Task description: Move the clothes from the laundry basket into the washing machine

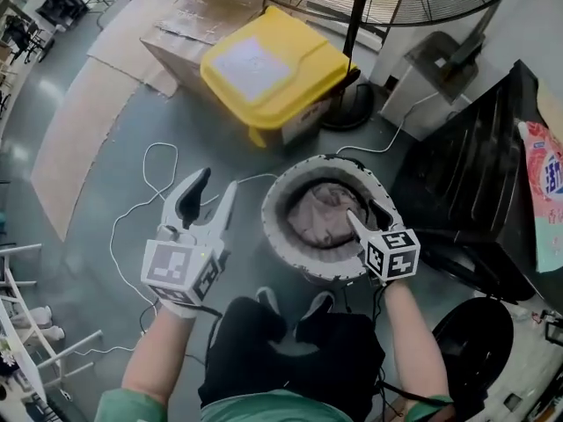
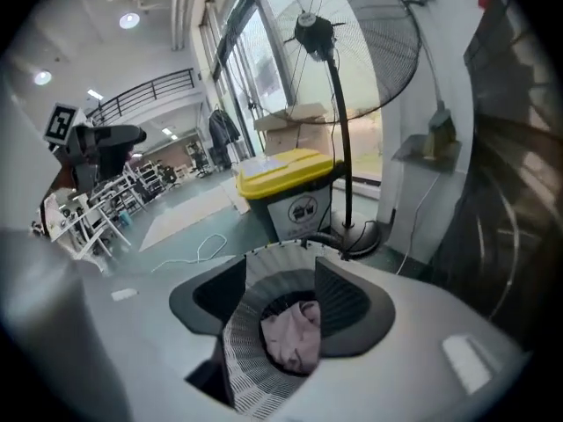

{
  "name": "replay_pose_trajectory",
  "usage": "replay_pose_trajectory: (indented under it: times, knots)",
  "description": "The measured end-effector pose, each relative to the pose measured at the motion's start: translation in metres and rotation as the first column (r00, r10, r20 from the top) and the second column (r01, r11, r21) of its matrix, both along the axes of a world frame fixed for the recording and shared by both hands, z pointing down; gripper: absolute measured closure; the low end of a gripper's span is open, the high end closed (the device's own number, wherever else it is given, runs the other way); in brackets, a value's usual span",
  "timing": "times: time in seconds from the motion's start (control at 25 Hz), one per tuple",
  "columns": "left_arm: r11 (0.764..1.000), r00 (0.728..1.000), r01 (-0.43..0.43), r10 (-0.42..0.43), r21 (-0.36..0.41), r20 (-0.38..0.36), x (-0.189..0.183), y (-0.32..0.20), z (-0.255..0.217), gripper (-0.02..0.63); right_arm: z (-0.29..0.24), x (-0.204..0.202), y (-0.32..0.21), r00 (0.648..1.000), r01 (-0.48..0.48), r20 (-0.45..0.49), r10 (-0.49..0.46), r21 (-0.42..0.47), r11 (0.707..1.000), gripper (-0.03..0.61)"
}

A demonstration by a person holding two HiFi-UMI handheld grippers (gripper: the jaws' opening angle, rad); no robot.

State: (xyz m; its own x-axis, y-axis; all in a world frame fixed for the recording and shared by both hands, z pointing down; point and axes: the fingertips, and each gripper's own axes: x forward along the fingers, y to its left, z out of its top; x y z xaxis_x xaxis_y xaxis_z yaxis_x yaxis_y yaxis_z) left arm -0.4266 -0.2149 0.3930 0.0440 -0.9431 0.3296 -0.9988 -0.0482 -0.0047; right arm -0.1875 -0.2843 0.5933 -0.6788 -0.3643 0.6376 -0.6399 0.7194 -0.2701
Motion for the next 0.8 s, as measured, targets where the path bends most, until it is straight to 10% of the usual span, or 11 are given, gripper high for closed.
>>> replay_pose_trajectory:
  times: [0.4, 0.8]
  knots:
    - [1.000, 1.000, -0.012, 0.011, -0.013, -0.016, -0.013, -0.016, 0.152, 0.426, 0.249, -0.049, 0.003, 0.891, 0.350, -0.210, -0.402, -0.247, 0.904, 0.160]
    - [1.000, 0.999, -0.030, 0.030, 0.010, -0.026, -0.030, -0.022, 0.226, 0.423, 0.472, -0.029, 0.030, 0.514, 0.545, -0.433, -0.740, -0.502, 0.672, -0.006]
